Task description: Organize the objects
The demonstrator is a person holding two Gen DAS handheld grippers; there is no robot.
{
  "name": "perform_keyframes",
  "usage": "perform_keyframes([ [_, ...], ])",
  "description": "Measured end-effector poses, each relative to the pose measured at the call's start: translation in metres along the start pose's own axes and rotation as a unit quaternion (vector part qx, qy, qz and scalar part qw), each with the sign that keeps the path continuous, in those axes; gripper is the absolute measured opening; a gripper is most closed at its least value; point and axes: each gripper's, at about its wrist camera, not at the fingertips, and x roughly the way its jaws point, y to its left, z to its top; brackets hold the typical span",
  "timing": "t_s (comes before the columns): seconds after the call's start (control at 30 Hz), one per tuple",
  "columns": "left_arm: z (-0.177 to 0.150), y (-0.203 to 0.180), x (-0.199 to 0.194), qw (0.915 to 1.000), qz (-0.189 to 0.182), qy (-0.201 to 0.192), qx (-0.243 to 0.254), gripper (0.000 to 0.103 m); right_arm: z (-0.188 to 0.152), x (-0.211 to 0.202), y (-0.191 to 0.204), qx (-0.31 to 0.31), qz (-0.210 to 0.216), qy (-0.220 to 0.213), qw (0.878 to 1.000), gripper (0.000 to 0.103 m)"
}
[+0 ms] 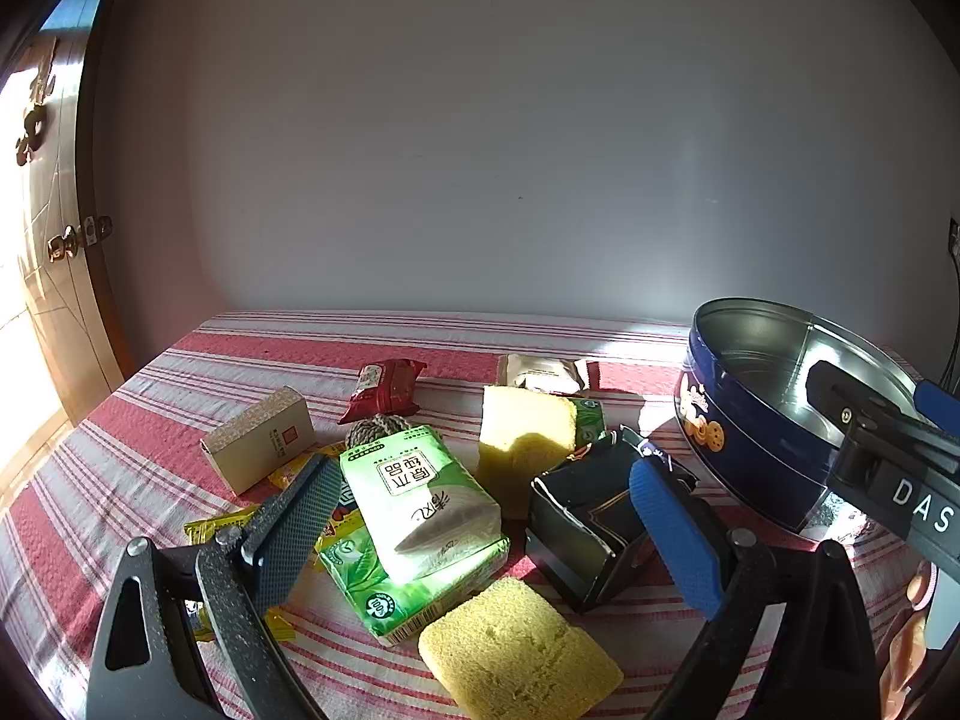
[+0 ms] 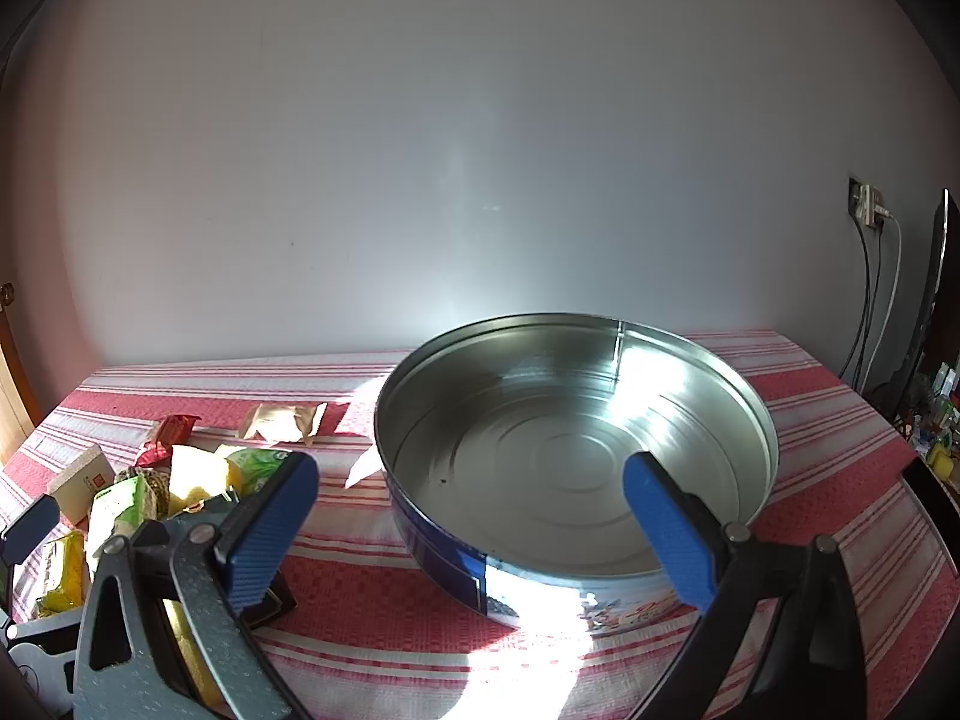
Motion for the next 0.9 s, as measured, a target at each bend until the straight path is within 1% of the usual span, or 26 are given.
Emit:
perform_keyframes([
  [0.4, -0.001, 0.003, 0.0, 1.0, 0.0, 0.003, -0.004, 0.099, 0.0, 0.001, 0.002, 0.001, 0.001, 0.002, 1.0, 0.103],
  [0.57, -0.001, 0.006, 0.002, 0.9999, -0.001, 0.01, -0.009, 0.099, -0.001, 0.0, 0.004, 0.0, 0.008, 0.001, 1.0, 0.103],
  [0.67, -0.002, 0.009, 0.003, 0.9997, 0.003, 0.017, -0.016, 0.099, -0.001, -0.001, 0.004, -0.001, 0.018, -0.002, 1.0, 0.102],
  [0.73, -0.003, 0.01, 0.003, 0.9996, 0.011, 0.022, -0.011, 0.099, -0.001, -0.002, 0.005, -0.001, 0.026, -0.003, 1.0, 0.101],
  [0.9, -0.009, 0.025, -0.009, 0.9993, 0.023, 0.029, -0.006, 0.099, -0.002, -0.002, 0.009, -0.008, 0.046, 0.002, 0.999, 0.098],
])
